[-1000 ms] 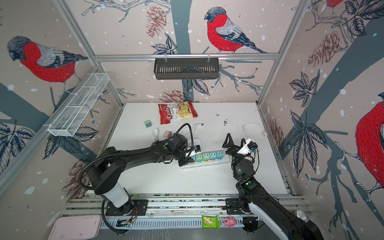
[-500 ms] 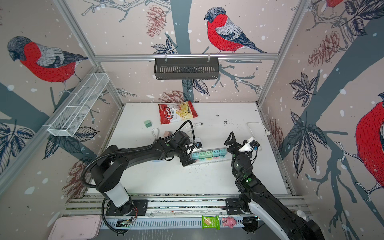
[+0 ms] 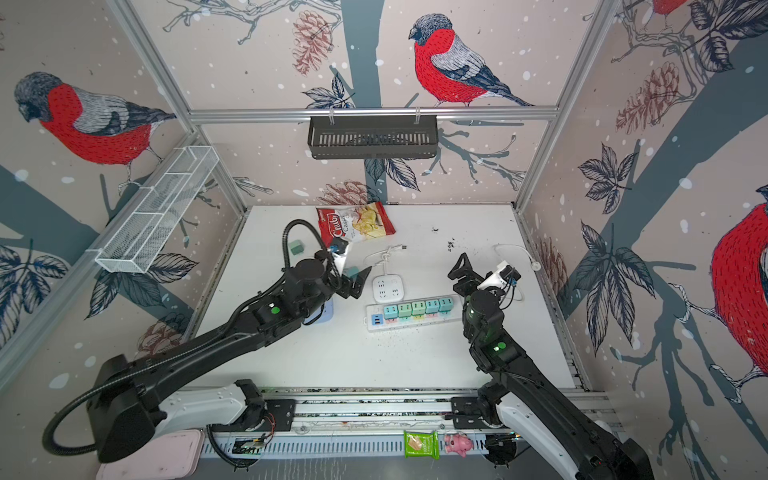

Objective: Insert the plug
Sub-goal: 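Open and lift the left gripper while the right gripper moves toward loose adapters, then lower the right gripper over the loose teal adapter beside the pink adapter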

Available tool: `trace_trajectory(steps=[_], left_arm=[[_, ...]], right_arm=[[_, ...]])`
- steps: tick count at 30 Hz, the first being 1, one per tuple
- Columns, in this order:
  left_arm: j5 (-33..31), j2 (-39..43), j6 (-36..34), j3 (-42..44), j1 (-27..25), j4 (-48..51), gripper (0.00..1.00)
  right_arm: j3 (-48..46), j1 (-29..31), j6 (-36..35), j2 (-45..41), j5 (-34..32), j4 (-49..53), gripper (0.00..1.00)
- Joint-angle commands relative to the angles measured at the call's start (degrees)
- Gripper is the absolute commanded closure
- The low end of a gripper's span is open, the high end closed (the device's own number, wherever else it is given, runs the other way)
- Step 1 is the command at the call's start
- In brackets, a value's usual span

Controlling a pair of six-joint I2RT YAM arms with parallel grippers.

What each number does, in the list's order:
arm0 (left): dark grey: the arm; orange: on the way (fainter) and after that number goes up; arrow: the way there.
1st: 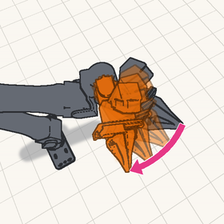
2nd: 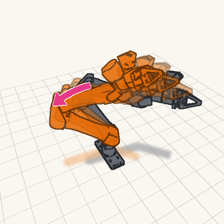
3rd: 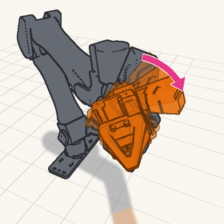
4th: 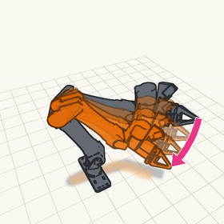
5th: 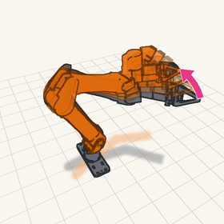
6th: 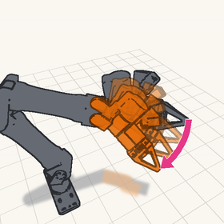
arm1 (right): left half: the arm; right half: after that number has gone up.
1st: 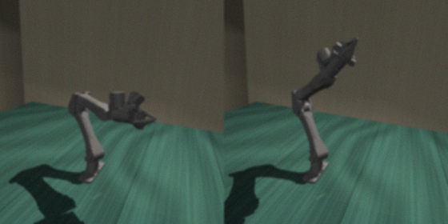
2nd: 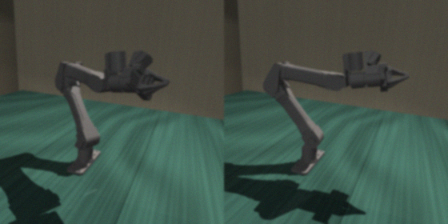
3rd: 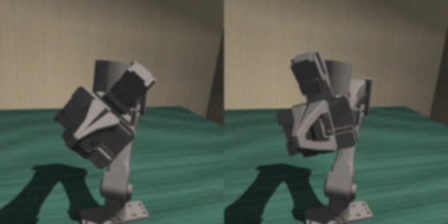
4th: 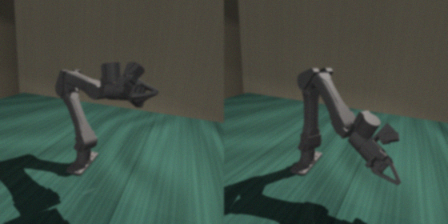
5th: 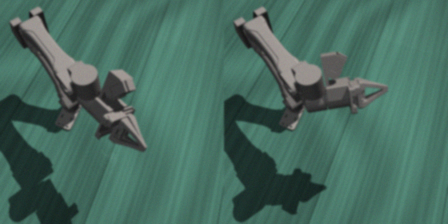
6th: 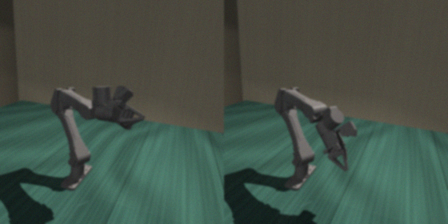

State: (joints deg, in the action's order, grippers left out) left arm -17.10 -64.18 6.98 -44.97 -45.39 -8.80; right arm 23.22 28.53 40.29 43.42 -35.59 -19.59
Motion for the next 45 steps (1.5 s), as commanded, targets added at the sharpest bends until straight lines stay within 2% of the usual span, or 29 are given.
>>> trace_trajectory(steps=[1,7,11,13,16,22,26,29,36,45], left_arm=[[-7.05,4.72,14.11,6.41,2.68,-6.42,0.02],[-17.05,13.14,20.29,22.01,6.44,-17.35,0.02],[-19.61,14.55,16.14,31.49,7.45,-32.59,0.02],[-19.56,14.93,19.90,30.68,7.47,-29.23,0.01],[-16.86,13.71,18.30,29.72,7.60,-29.38,0.02],[-21.39,12.48,22.14,31.42,8.61,-29.90,0.02],[-23.19,12.67,24.83,33.18,9.67,-31.72,0.02],[-22.56,12.59,25.60,33.46,10.14,-32.14,0.02],[-22.81,11.58,25.40,33.28,10.33,-32.54,0.02],[-21.49,9.16,25.75,32.51,10.58,-32.78,0.01]], right_arm=[[3.73,-0.06,-4.02,4.42,5.91,5.02,0.03],[11.00,0.56,-5.97,14.01,13.94,10.17,0.08],[15.12,1.95,-7.41,19.67,13.96,13.52,0.08],[18.16,3.10,-7.66,23.22,14.18,16.06,0.07],[24.05,6.25,-8.37,28.89,14.56,21.50,0.05],[38.72,12.95,-9.51,43.89,18.89,35.31,0.00],[51.61,14.33,-9.60,56.16,21.02,48.26,0.00],[57.63,15.12,-9.70,62.66,20.81,52.91,0.00],[60.39,14.94,-10.12,68.85,24.19,52.53,0.00],[57.23,14.78,-11.13,72.20,30.37,48.92,0.00]])
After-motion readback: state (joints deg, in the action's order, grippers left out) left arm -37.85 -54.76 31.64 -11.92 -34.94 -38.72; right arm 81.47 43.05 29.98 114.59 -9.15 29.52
